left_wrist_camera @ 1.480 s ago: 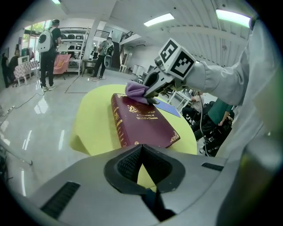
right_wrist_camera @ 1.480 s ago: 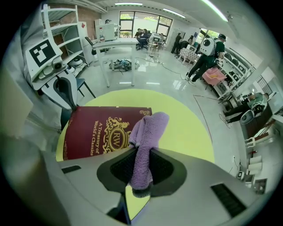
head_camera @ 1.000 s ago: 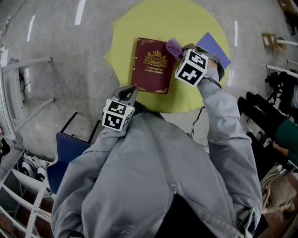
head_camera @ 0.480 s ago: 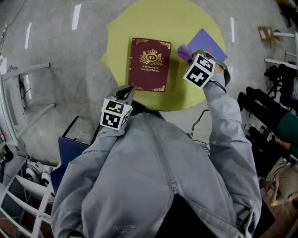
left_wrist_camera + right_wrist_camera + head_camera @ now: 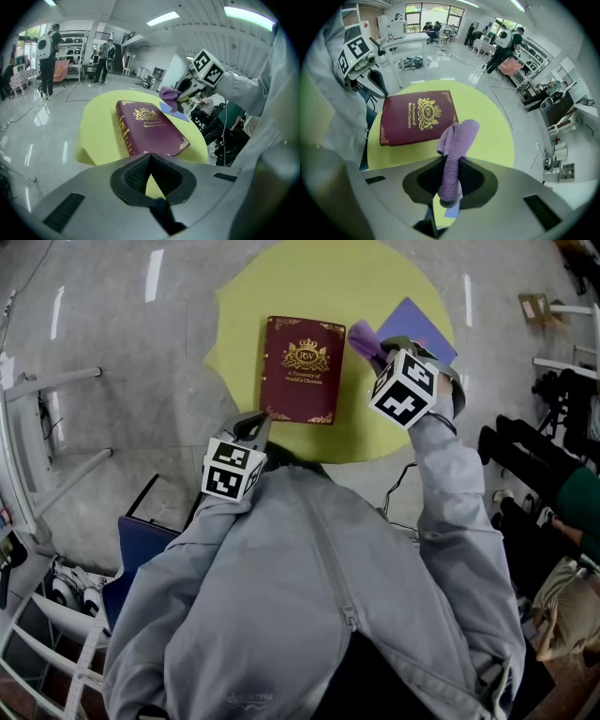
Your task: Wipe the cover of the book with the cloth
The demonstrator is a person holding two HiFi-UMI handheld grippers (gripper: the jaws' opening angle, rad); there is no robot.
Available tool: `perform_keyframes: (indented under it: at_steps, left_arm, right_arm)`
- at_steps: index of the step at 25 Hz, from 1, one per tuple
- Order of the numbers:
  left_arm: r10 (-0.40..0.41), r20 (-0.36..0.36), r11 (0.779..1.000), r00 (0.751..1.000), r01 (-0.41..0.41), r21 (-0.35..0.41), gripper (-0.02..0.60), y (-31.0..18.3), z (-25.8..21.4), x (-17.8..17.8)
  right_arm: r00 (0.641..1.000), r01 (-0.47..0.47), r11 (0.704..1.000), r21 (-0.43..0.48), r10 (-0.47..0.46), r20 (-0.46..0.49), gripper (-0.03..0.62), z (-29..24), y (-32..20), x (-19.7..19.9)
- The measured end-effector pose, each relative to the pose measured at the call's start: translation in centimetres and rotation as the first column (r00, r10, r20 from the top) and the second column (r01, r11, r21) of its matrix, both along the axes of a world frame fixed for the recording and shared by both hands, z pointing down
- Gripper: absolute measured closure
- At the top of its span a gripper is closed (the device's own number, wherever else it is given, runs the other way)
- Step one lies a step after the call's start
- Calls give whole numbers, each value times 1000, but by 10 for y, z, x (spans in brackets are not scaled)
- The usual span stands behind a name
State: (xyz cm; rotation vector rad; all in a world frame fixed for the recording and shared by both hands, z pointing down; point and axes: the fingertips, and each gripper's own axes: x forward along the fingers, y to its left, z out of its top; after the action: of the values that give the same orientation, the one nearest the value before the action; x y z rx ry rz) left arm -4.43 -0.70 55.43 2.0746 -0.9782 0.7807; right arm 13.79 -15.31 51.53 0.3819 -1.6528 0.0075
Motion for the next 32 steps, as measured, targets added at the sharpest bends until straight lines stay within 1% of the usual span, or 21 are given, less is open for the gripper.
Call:
perform_keyframes:
  at_steps: [5, 9, 13, 18, 25, 32]
  left_arm:
    - [3, 3, 1000, 1000, -3, -10, 565, 3, 3, -1]
    - [2, -1, 1000, 1000, -2, -11, 565, 3, 3, 0]
    - [-2, -8, 1000, 1000, 2, -13, 565, 3, 3, -1]
    - [-3, -12, 1000, 1000, 3, -19, 565, 3, 3, 3]
    - [-3, -11, 1000, 1000, 3, -27, 565, 2, 7, -1]
    - [-8, -10, 999, 1000, 8, -35, 565, 0, 9, -2]
  right_arm:
    - [994, 67, 997, 42, -70, 86, 510, -25, 2, -44]
    - [980, 114, 992, 60, -123, 159, 510, -38, 8, -79]
    - [962, 163, 985, 59, -172, 210, 510, -40, 15, -112]
    - [942, 209, 977, 51, -215, 259, 510, -38, 23, -141]
    - [912, 286, 957, 39, -285, 294, 510, -30, 29, -183]
    - [896, 343, 939, 15, -332, 294, 510, -14, 27, -205]
